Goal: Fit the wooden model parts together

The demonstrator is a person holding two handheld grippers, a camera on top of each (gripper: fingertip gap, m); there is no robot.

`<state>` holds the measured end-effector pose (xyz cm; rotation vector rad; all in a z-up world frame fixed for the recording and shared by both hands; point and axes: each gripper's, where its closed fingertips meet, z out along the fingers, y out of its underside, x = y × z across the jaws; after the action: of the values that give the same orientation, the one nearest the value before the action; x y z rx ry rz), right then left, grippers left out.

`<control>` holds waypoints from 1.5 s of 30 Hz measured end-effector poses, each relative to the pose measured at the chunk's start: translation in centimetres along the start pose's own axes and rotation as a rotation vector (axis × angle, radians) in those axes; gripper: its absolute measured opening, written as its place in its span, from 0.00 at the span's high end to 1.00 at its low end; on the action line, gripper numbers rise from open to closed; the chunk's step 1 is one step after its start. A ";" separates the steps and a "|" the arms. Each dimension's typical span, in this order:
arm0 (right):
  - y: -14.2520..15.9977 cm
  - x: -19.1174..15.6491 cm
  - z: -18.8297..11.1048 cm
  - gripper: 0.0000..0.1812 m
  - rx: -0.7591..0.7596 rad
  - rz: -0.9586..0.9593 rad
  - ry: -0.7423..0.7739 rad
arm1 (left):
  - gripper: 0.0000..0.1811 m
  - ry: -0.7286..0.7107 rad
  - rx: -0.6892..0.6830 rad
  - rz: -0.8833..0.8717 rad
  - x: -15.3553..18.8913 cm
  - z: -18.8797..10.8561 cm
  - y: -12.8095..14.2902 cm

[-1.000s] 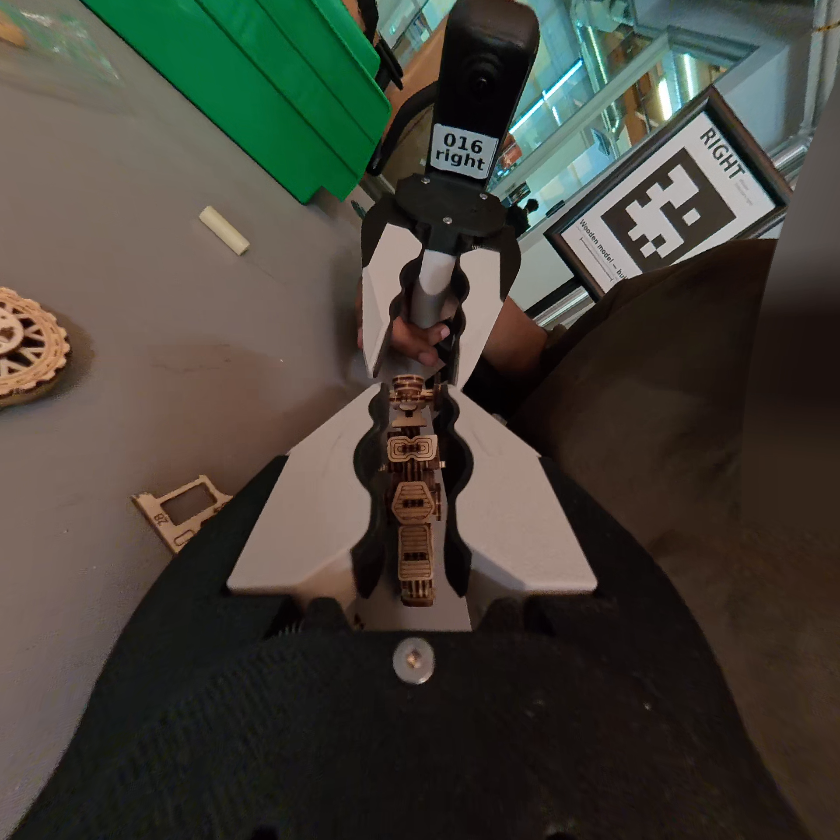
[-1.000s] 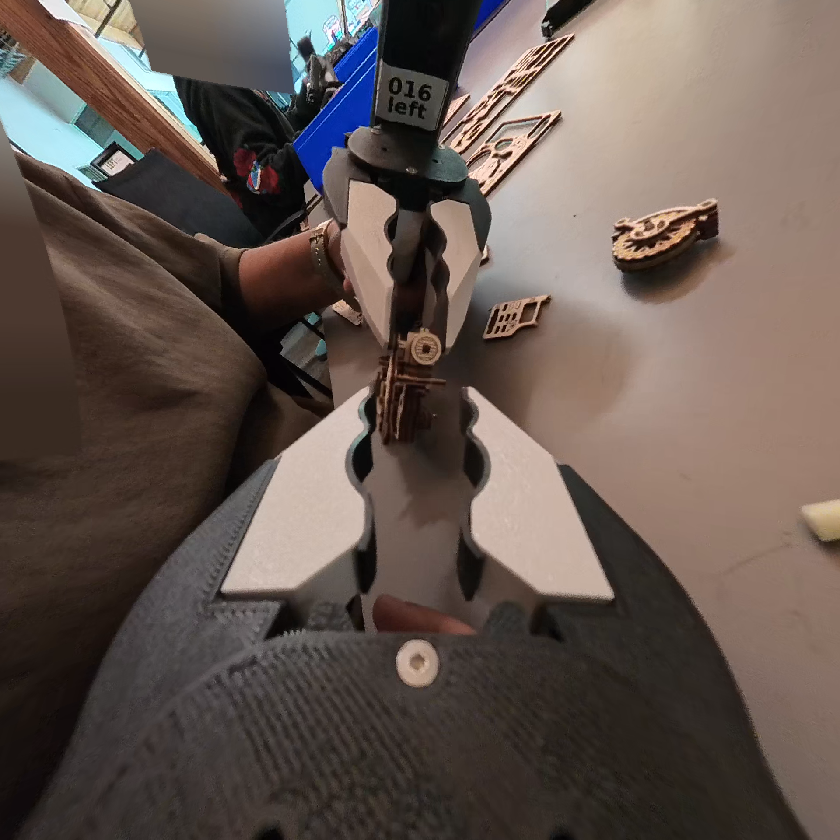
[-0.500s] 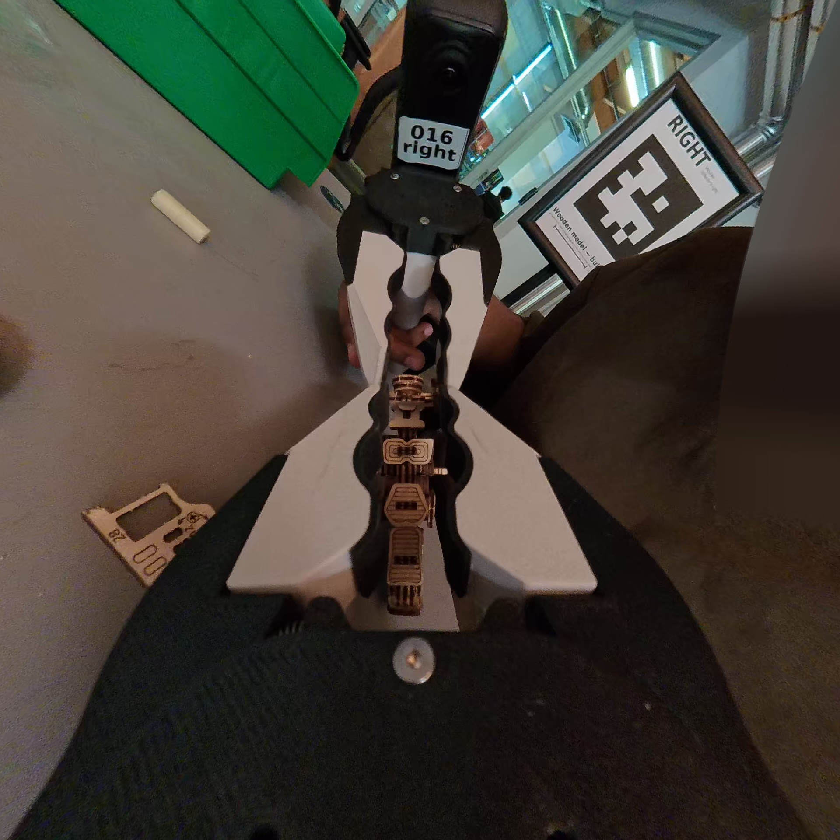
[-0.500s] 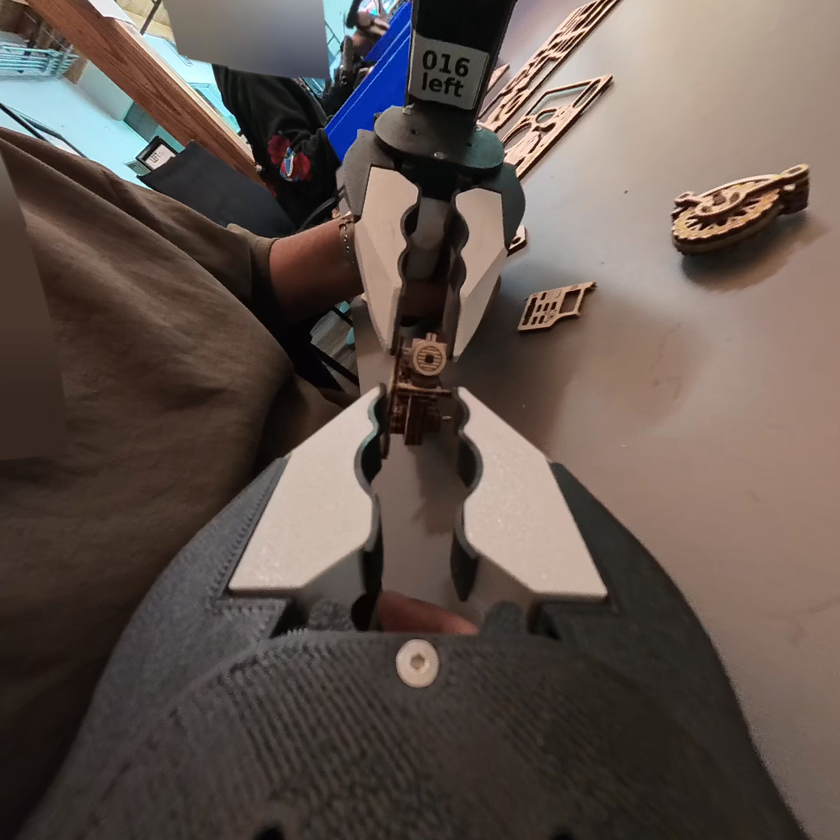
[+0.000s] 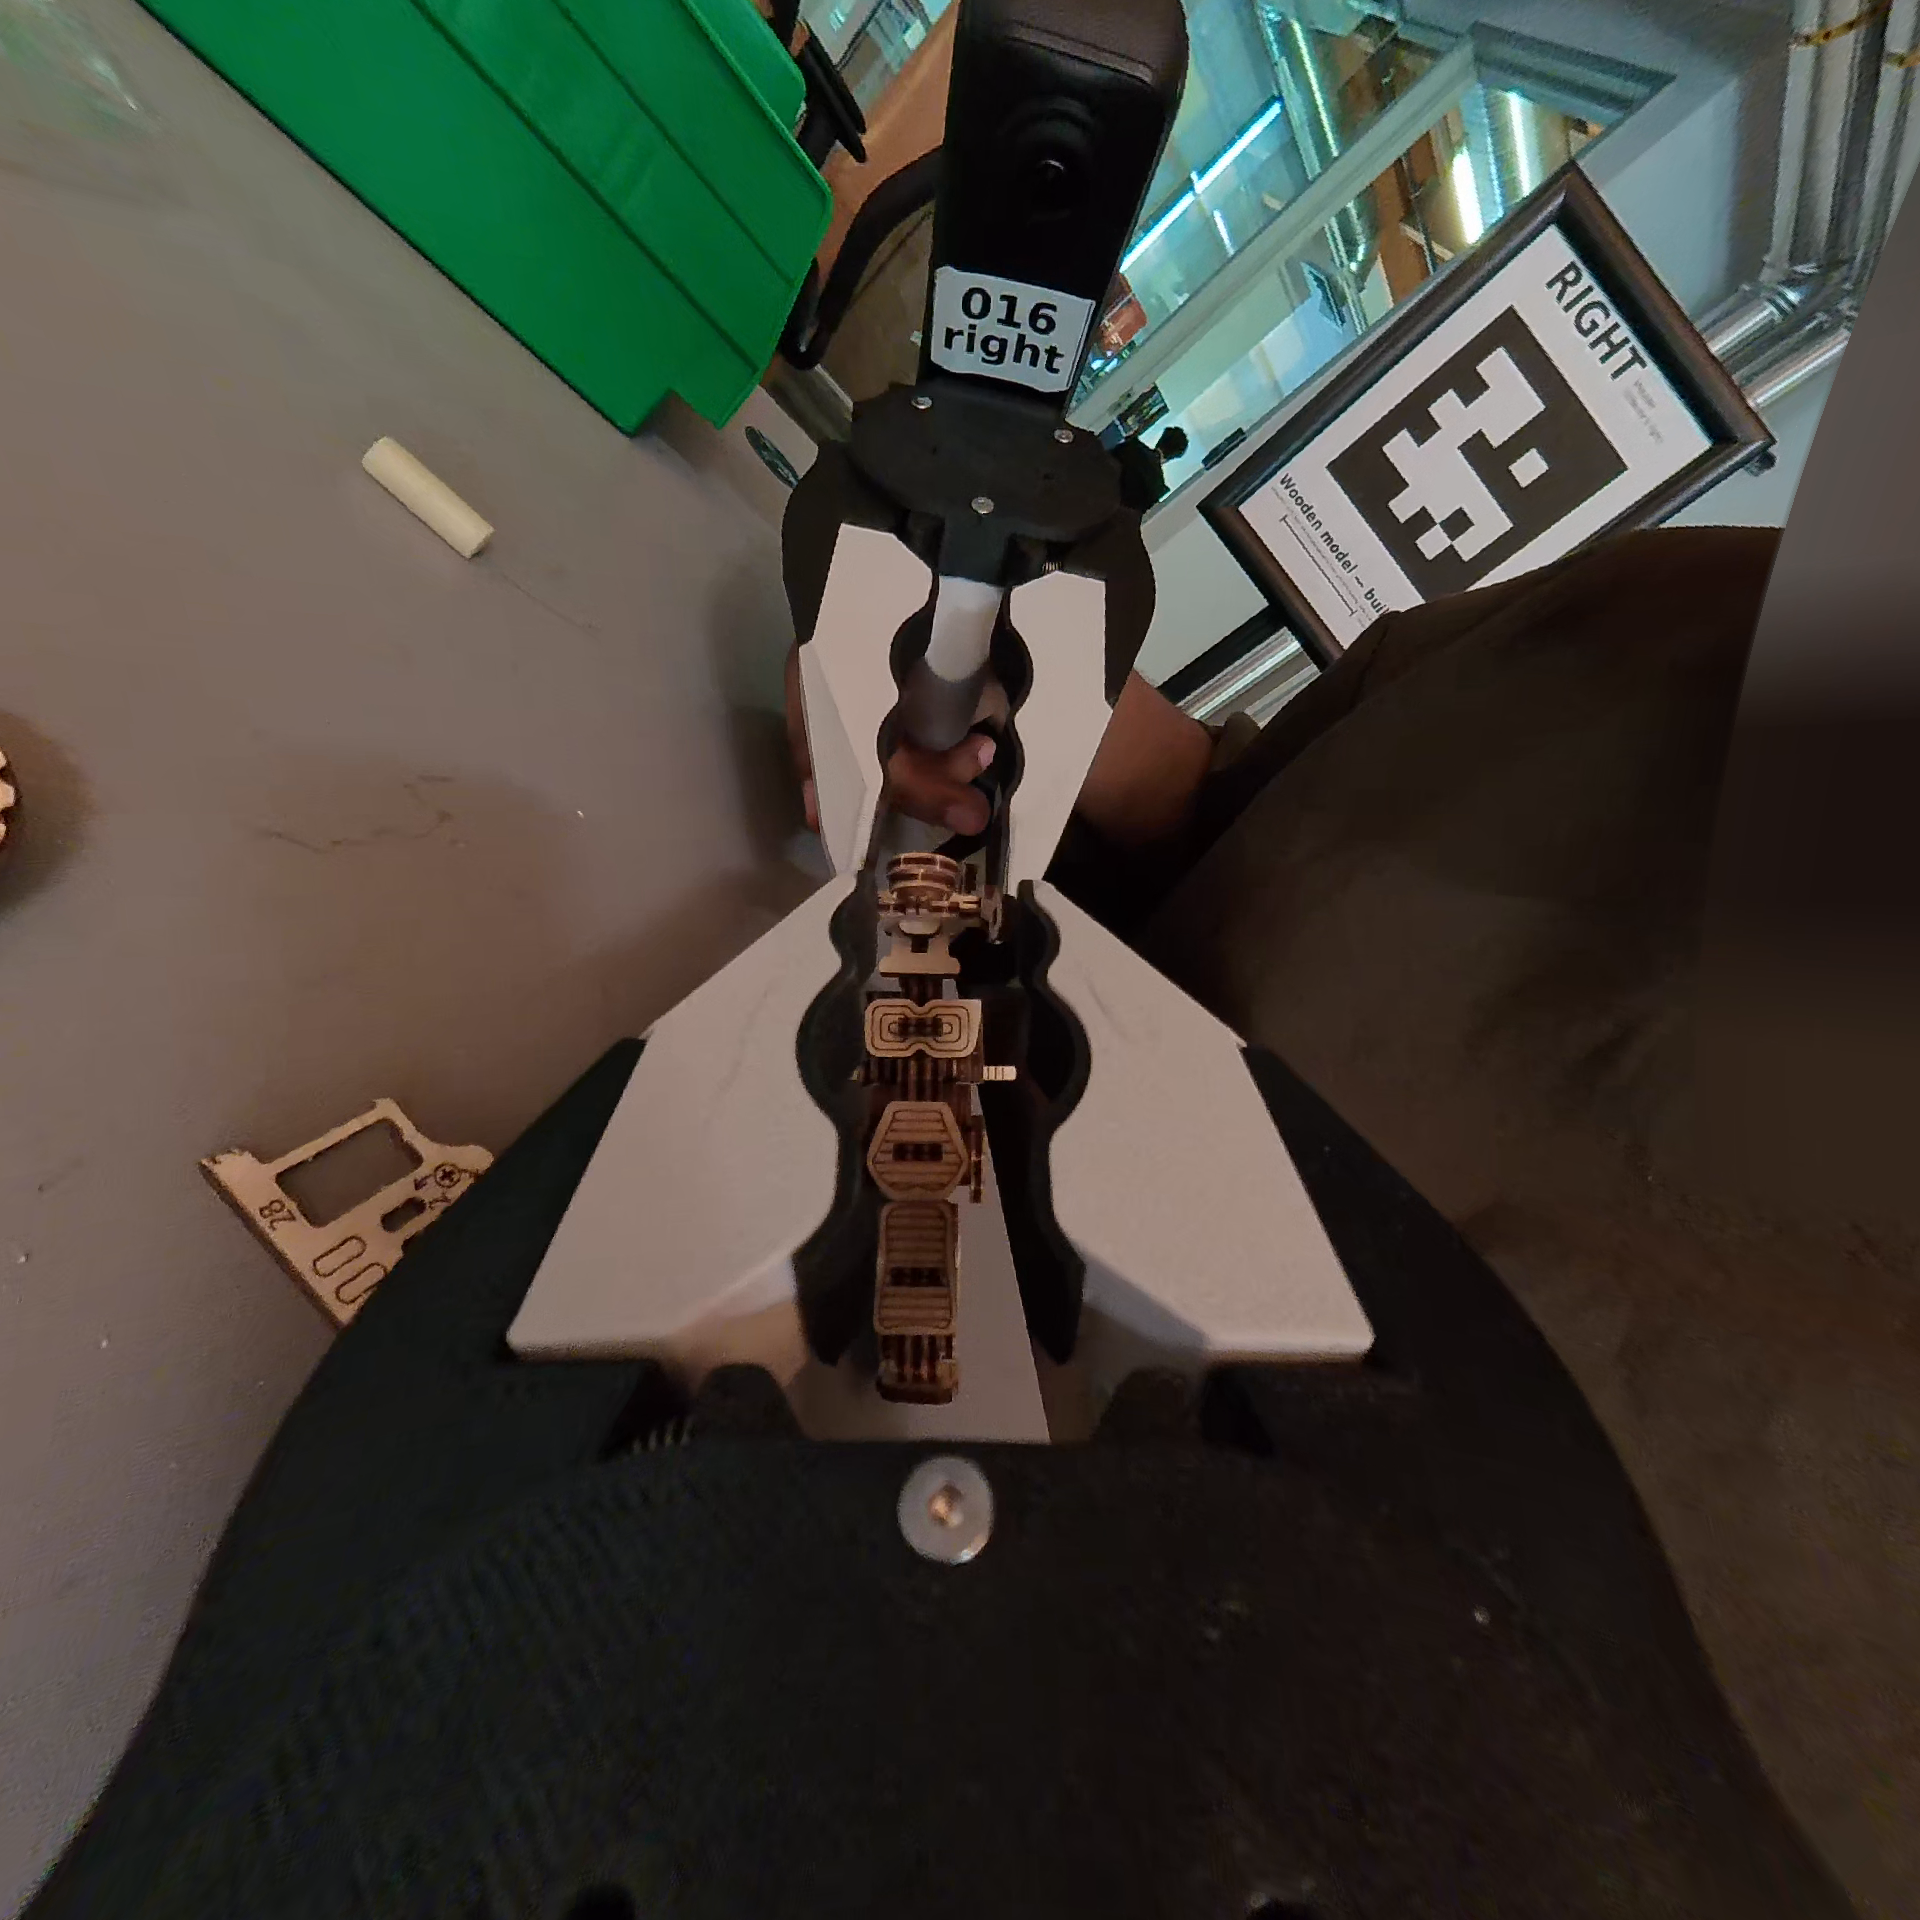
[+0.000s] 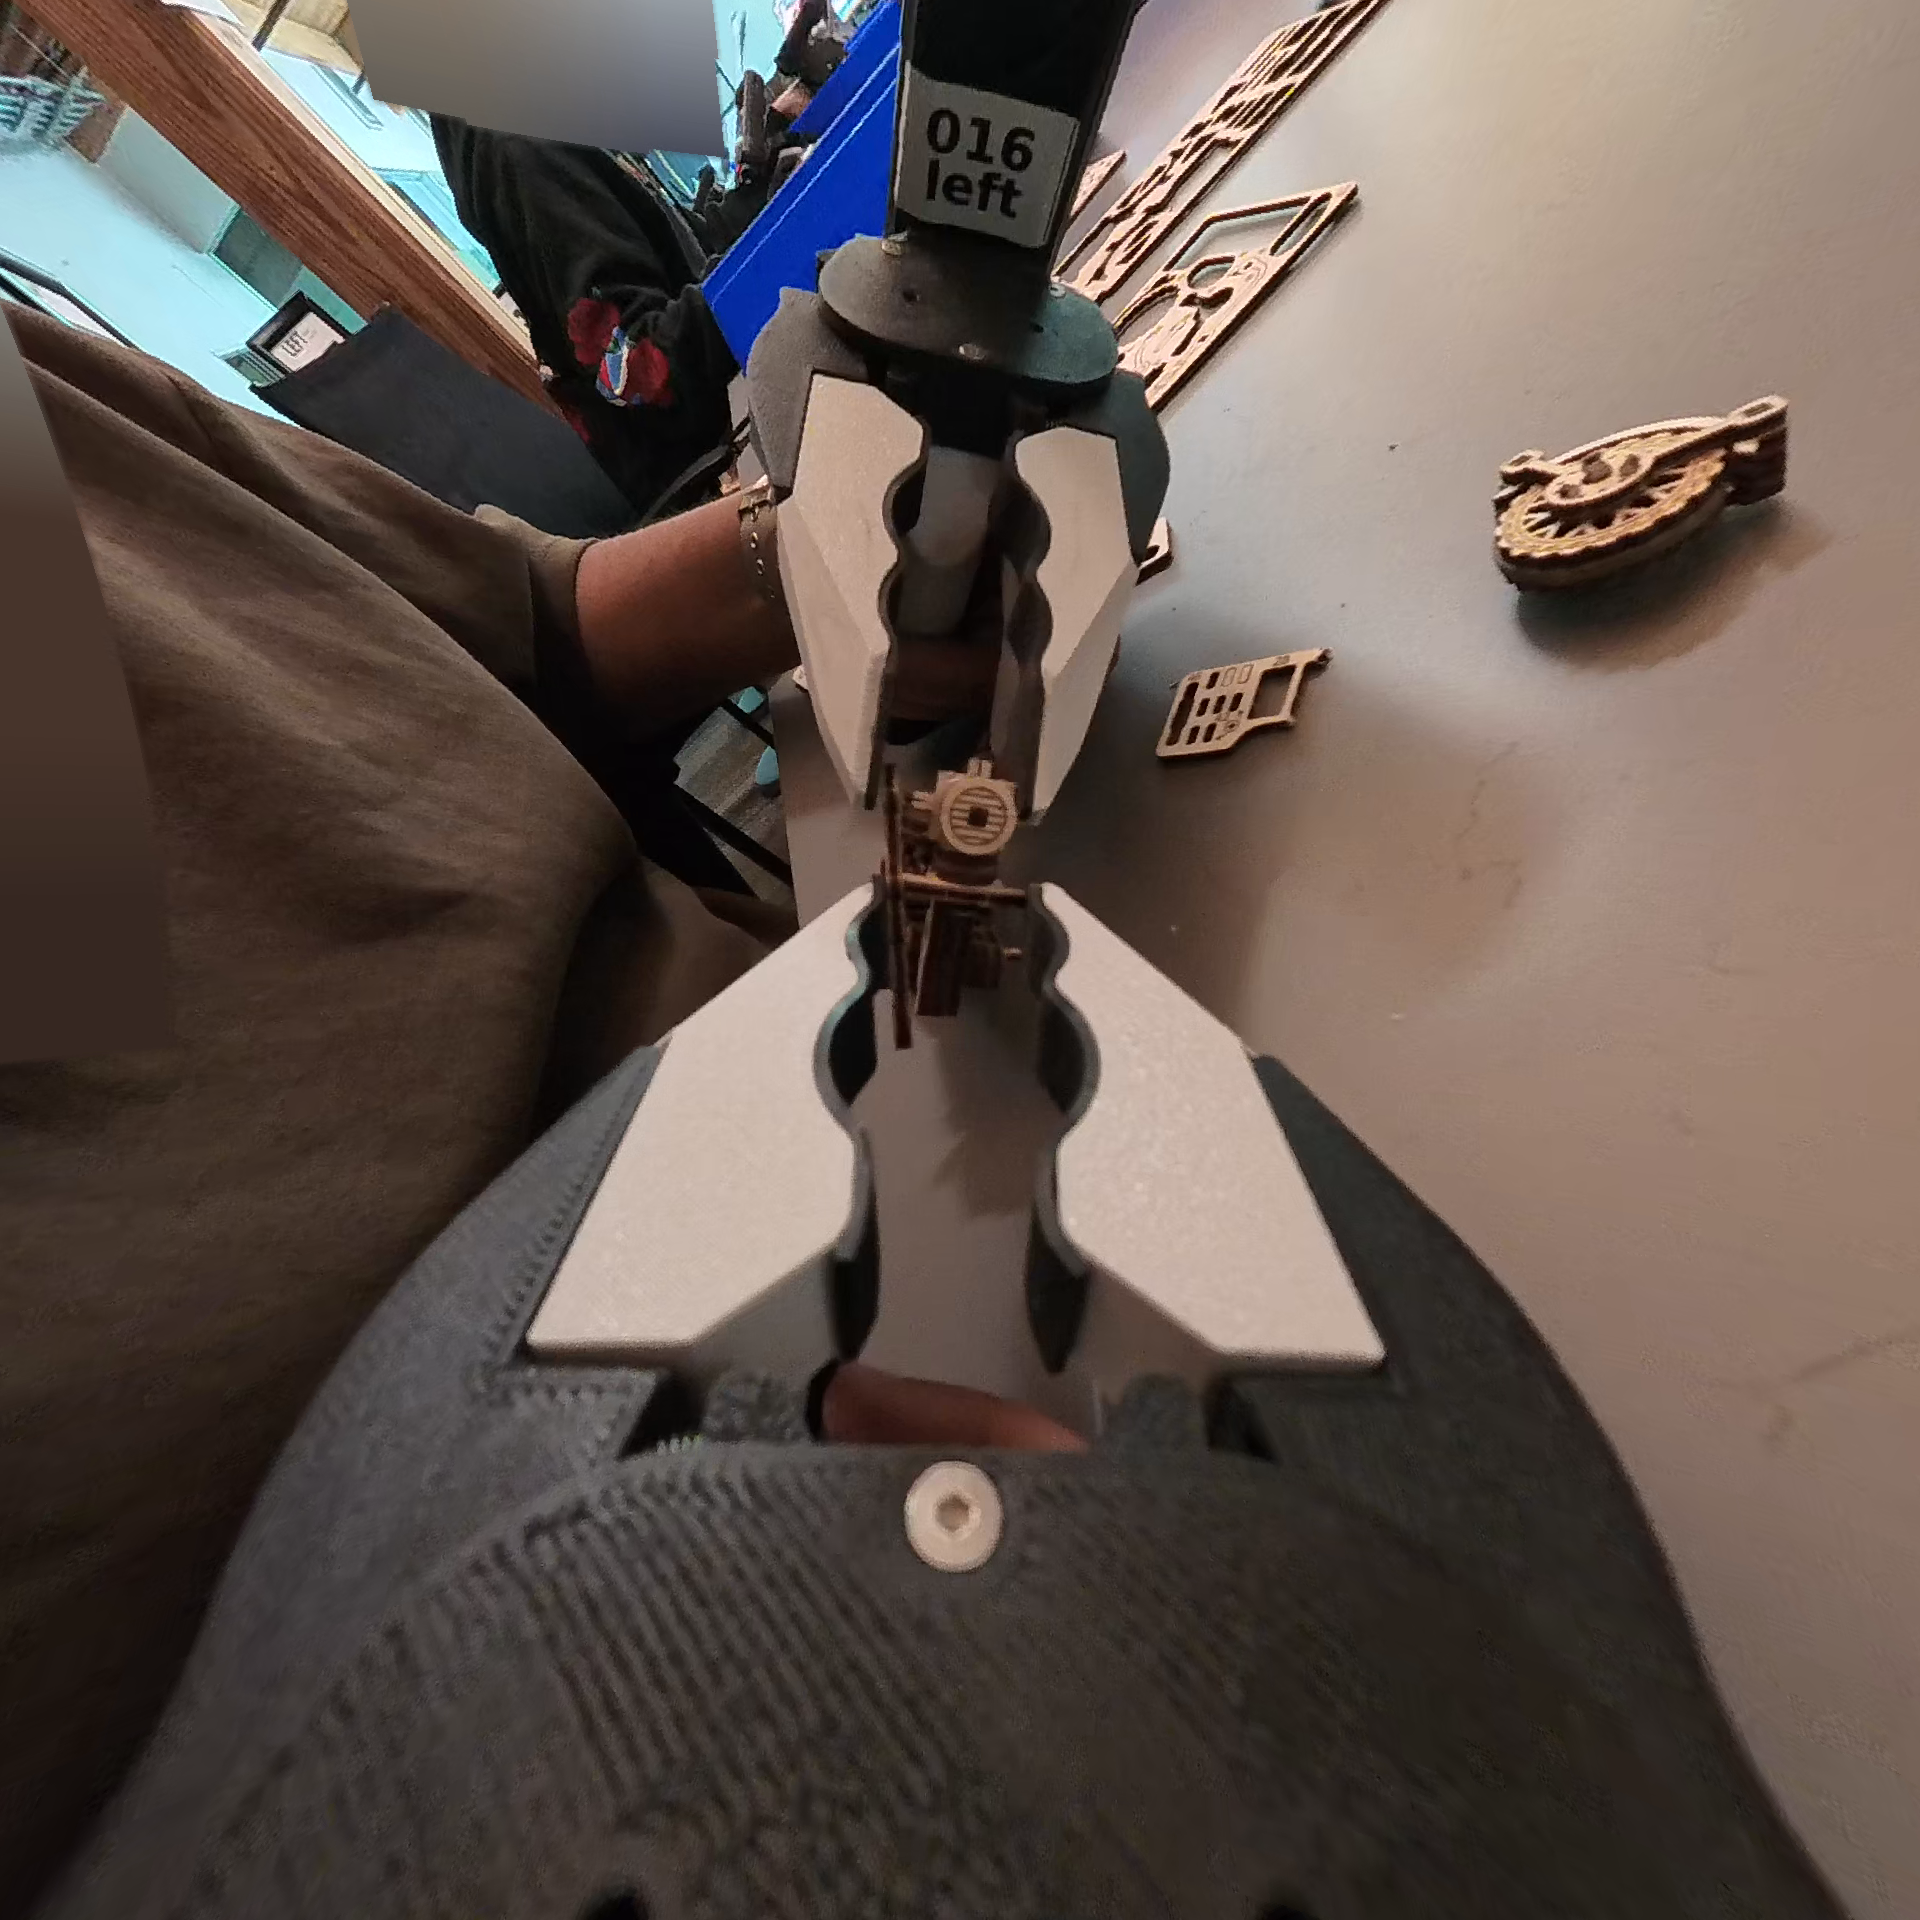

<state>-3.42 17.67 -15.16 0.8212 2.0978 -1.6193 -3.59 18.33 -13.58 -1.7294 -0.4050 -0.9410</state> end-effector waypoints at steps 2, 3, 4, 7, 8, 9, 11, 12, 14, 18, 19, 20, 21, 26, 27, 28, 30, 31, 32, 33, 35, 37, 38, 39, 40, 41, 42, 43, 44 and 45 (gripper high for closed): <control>0.0 0.0 0.0 0.87 0.000 0.004 0.003 | 0.86 0.001 -0.003 -0.005 0.0 0.0 0.1; 0.0 0.1 0.0 0.87 0.000 0.006 0.004 | 0.85 0.003 -0.009 -0.006 0.0 0.0 0.1; 0.1 0.0 0.0 0.87 -0.002 0.010 0.003 | 0.83 0.004 -0.016 -0.004 0.0 0.0 0.2; 0.2 0.0 0.1 0.87 -0.008 0.026 -0.006 | 0.81 -0.004 -0.040 0.016 0.1 -0.2 0.6; 0.2 0.0 0.2 0.87 -0.010 0.030 -0.007 | 0.82 -0.015 -0.048 0.022 -0.1 -0.3 0.7; 0.2 0.1 0.2 0.87 -0.009 0.033 -0.006 | 0.83 -0.025 -0.055 0.029 -0.2 -0.3 0.8; 0.2 0.0 0.1 0.87 -0.004 0.037 -0.009 | 0.85 -0.032 -0.055 0.032 -0.4 -0.3 0.8; 0.1 0.0 0.1 0.87 -0.002 0.041 -0.012 | 0.85 -0.029 -0.049 0.029 -0.4 -0.3 0.8; 0.1 -0.2 0.0 0.87 0.002 0.051 -0.021 | 0.87 -0.025 -0.045 0.024 -0.4 -0.3 0.8; 0.2 -0.1 -0.1 0.86 0.001 0.059 -0.016 | 0.89 -0.028 -0.047 0.028 -0.4 -0.4 0.8; 0.2 -0.1 -0.1 0.86 0.001 0.060 -0.015 | 0.89 -0.028 -0.047 0.026 -0.5 -0.4 0.8; 0.2 -0.1 -0.1 0.86 0.000 0.059 -0.014 | 0.89 -0.027 -0.046 0.022 -0.5 -0.4 0.8; 0.2 0.0 0.0 0.86 0.000 0.059 -0.011 | 0.89 -0.028 -0.046 0.020 -0.5 -0.3 0.8; 0.2 -0.1 -0.1 0.86 -0.002 0.065 -0.016 | 0.89 -0.025 -0.042 0.008 -0.5 -0.3 0.7; 0.2 0.0 0.0 0.86 -0.001 0.066 -0.017 | 0.89 -0.024 -0.041 0.003 -0.5 -0.3 0.7; 0.2 0.0 0.0 0.86 0.000 0.066 -0.016 | 0.89 -0.023 -0.039 -0.001 -0.5 -0.3 0.7; 0.1 0.0 0.0 0.87 0.002 0.059 -0.013 | 0.87 -0.007 -0.033 -0.013 -0.3 -0.3 0.6; 0.1 0.0 -0.1 0.87 0.004 0.054 -0.014 | 0.86 0.001 -0.032 -0.020 -0.2 -0.3 0.6; 0.1 0.0 -0.1 0.87 0.007 0.052 -0.014 | 0.84 0.006 -0.039 -0.025 -0.1 -0.3 0.7; 0.0 0.0 -0.2 0.87 0.009 0.050 -0.015 | 0.82 0.006 -0.054 -0.025 -0.1 -0.3 0.9; 0.0 -0.1 -0.3 0.87 0.011 0.040 -0.017 | 0.80 -0.011 -0.090 -0.001 -0.2 -0.2 1.4; -0.1 -0.3 -0.4 0.87 0.017 0.027 -0.022 | 0.80 -0.038 -0.122 0.032 -0.3 0.2 1.9; -0.2 -0.4 -0.4 0.87 0.022 0.020 -0.028 | 0.80 -0.051 -0.127 0.048 -0.3 0.4 2.0; -0.3 -0.6 -0.4 0.87 0.028 0.005 -0.033 | 0.81 -0.063 -0.131 0.066 -0.3 0.5 2.0; -0.5 -0.7 -0.4 0.87 0.035 -0.023 -0.031 | 0.84 -0.069 -0.138 0.092 -0.3 0.7 2.1; -0.5 -0.9 -0.5 0.87 0.037 -0.060 -0.021 | 0.85 -0.067 -0.139 0.117 0.0 0.8 2.1; -0.6 -1.0 -0.5 0.87 0.039 -0.101 -0.006 | 0.89 -0.069 -0.133 0.137 0.1 0.8 2.0; -0.6 -1.1 -0.4 0.87 0.042 -0.136 0.008 | 0.92 -0.076 -0.129 0.163 0.2 0.8 1.9; -0.7 -1.2 -0.4 0.87 0.043 -0.162 0.015 | 0.92 -0.077 -0.128 0.187 0.3 0.8 1.9; -0.7 -1.2 -0.4 0.87 0.045 -0.176 0.020 | 0.92 -0.077 -0.126 0.200 0.4 0.8 1.9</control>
<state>-2.95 17.64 -13.78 0.6858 2.2094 -1.7599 -1.78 18.28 -14.57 -1.8866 -0.2210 -0.7710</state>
